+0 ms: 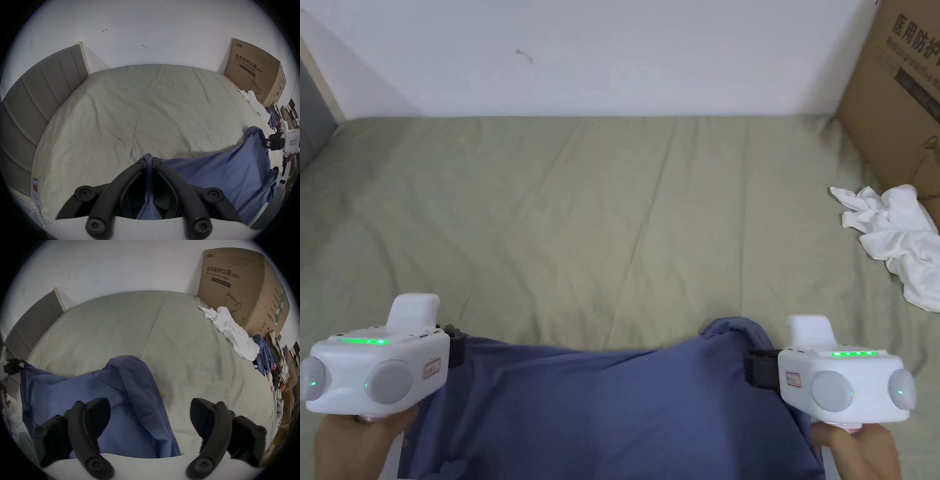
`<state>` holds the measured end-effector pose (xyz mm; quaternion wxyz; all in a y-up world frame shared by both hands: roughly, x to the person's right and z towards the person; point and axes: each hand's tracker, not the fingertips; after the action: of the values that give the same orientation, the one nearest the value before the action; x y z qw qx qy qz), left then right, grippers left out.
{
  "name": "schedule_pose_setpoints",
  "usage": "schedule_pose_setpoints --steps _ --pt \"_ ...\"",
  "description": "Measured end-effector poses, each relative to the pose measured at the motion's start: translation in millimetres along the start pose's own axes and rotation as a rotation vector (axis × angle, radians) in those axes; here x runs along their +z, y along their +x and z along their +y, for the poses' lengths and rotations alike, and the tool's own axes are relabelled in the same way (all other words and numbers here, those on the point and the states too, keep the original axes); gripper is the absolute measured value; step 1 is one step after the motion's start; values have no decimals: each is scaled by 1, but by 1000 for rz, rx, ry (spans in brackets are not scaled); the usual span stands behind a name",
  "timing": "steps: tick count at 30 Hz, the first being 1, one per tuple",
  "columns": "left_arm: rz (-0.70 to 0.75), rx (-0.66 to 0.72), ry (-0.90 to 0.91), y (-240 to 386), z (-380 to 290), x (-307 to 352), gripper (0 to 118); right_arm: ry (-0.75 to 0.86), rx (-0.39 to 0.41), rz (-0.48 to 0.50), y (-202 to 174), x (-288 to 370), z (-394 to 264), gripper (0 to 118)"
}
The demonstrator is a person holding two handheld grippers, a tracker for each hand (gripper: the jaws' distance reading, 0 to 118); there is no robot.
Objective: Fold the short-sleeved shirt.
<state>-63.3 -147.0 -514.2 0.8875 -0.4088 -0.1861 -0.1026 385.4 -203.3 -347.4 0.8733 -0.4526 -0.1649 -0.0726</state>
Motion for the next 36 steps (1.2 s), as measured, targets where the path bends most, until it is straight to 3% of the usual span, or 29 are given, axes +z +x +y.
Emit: schedule_pose_setpoints --steps 2,3,7,17,26,36 --pt "2 5 -7 -2 -1 -2 9 38 14 -63 -4 -4 0 36" --pt "3 7 -10 -4 -3 -6 9 36 15 -68 -5 -5 0 23" --pt "-3 29 -17 -9 -7 -6 9 77 -31 -26 3 2 -2 7" --pt "-21 113 19 -17 -18 25 9 226 -27 12 18 90 -21 5" --pt "-15 137 71 -32 -52 94 9 327 -98 117 31 195 -72 5" --pt "-24 132 -13 -28 -132 126 9 213 -192 154 40 227 -161 5"
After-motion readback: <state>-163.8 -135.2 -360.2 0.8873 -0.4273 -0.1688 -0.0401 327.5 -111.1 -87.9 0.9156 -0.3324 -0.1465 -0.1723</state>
